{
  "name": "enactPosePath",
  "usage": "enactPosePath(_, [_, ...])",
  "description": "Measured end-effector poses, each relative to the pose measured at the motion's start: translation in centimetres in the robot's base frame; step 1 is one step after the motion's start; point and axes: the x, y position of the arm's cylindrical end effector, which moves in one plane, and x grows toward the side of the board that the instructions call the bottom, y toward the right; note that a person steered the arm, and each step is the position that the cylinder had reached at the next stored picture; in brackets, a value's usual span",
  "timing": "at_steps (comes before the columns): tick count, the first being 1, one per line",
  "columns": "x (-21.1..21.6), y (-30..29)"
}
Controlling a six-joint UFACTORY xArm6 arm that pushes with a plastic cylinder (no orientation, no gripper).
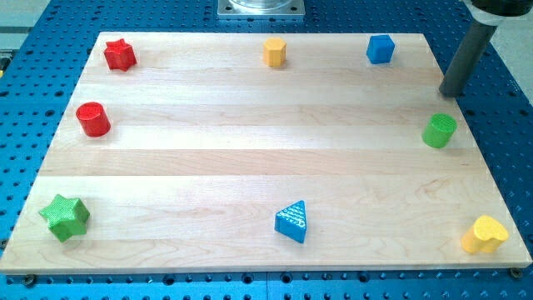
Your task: Place the yellow heart in between the green circle and triangle
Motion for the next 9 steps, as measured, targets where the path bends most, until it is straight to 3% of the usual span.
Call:
enactPosePath(2, [7.8, 5.4])
enactPosePath(3, [8.3, 5.3])
enactPosePath(4, [19.0, 2.4])
enactPosePath(5, [25.3, -0.4])
enactPosePath(6, [27.3, -2.3])
enactPosePath(9, [25.7, -11.2])
